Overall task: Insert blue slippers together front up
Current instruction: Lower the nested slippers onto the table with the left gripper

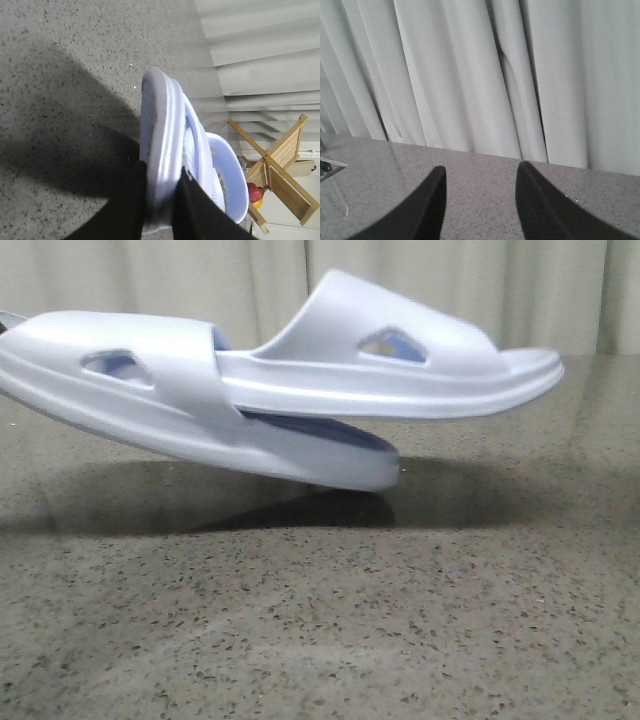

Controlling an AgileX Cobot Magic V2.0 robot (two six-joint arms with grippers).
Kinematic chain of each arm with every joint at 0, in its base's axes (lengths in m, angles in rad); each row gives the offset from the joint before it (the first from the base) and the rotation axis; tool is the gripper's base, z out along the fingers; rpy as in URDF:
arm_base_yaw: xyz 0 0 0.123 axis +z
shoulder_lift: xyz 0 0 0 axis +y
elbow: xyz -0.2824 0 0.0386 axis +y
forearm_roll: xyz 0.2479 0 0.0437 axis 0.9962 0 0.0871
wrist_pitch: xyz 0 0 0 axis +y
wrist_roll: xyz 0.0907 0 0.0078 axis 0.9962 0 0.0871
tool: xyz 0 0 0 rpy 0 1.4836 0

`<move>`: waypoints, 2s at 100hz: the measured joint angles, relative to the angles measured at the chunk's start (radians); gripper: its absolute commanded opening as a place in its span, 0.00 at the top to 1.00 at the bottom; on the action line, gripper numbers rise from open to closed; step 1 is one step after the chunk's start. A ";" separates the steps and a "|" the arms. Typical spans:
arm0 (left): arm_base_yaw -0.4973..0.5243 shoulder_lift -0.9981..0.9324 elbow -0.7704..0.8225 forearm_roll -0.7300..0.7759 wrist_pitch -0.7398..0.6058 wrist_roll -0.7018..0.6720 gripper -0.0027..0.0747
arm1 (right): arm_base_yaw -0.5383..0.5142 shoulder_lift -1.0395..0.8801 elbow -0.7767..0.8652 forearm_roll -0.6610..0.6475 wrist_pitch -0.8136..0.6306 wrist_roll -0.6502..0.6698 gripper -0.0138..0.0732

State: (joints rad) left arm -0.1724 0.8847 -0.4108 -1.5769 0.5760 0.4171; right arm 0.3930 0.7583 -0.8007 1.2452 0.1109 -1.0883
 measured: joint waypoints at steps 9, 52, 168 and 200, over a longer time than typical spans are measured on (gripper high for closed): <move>0.000 0.041 -0.002 -0.046 0.005 0.062 0.94 | 0.000 0.000 0.000 0.000 0.002 0.000 0.53; 0.000 0.230 -0.004 -0.191 0.104 0.253 0.94 | 0.000 0.000 0.000 -0.001 0.008 0.000 0.53; 0.000 0.264 -0.005 -0.215 -0.049 0.607 0.50 | 0.000 0.000 0.000 -0.002 0.054 0.000 0.53; 0.000 0.188 -0.067 -0.219 -0.161 0.846 0.50 | 0.000 0.000 0.000 -0.016 0.049 0.000 0.53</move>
State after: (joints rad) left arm -0.1724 1.0726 -0.4781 -1.7954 0.4150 1.2630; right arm 0.3930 0.7583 -0.8007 1.2294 0.1596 -1.0883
